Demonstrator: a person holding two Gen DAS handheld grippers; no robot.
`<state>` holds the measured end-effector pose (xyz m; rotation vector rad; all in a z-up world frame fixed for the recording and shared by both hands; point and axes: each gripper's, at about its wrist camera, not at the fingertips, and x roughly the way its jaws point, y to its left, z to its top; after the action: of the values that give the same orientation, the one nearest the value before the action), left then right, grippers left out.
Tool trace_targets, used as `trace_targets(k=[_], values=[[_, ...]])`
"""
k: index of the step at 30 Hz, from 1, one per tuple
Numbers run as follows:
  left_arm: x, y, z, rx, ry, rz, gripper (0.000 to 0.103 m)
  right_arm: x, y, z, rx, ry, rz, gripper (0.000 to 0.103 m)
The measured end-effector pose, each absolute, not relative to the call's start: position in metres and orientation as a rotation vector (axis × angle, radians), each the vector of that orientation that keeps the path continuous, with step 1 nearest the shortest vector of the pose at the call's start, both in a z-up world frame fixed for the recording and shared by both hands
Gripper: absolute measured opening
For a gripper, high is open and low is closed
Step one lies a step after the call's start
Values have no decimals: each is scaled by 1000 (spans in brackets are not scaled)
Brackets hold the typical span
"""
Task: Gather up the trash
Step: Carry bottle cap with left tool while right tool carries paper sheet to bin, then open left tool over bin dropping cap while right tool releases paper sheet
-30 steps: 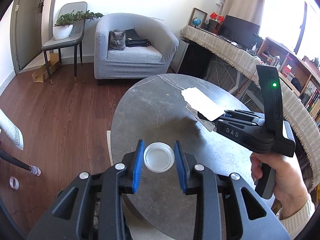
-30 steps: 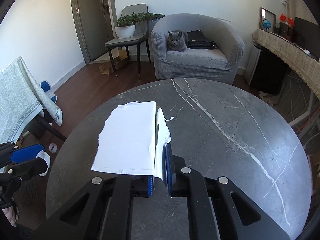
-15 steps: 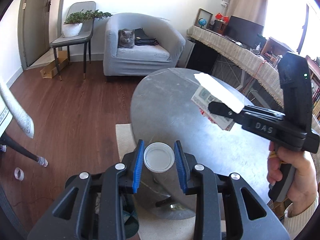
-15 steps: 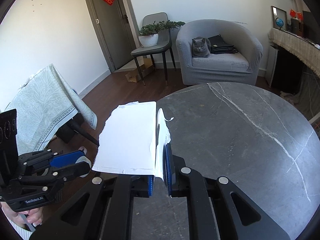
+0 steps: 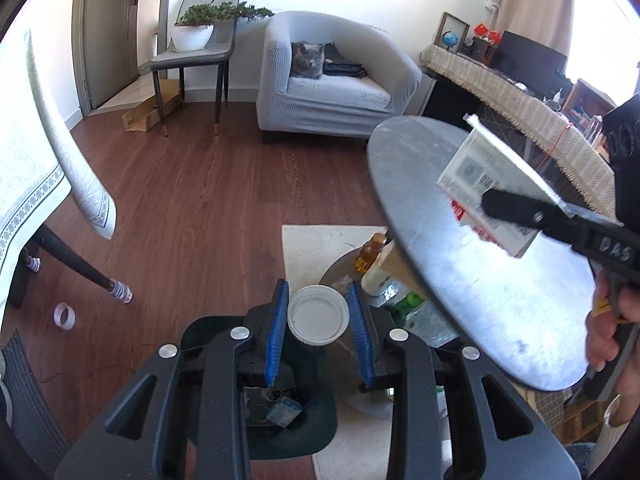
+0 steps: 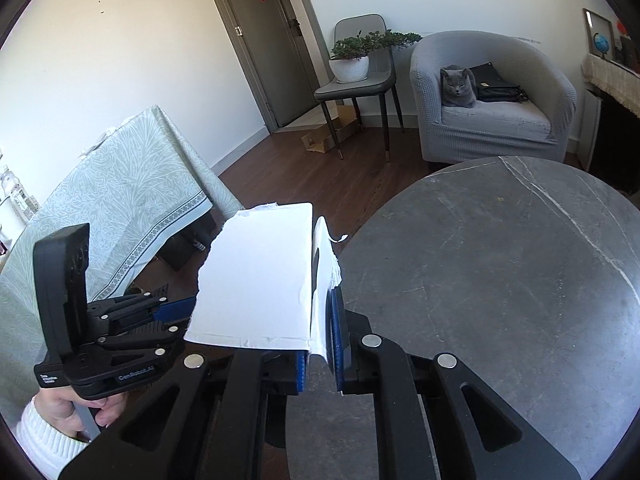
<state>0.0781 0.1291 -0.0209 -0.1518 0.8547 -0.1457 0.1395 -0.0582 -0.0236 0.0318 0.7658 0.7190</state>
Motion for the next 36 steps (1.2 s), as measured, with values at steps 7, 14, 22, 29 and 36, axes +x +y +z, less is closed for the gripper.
trace_targets(k=[7,14,22,29,36], values=[[73,154,-62,-145,955,-95,33,133,-34,-30,20,791,780,10],[67,167,-107,-176,1069,-95,33,130,-18,-30,31,803,817,10],[61,178,-146,-169,1170,-92,33,124,18,-44,-21,851,865,10],[60,195,-167,-232,1217,-95,35,128,34,-58,-34,898,876,10],[55,207,-145,-226,1163,-84,45,126,55,-70,-84,935,879,10]])
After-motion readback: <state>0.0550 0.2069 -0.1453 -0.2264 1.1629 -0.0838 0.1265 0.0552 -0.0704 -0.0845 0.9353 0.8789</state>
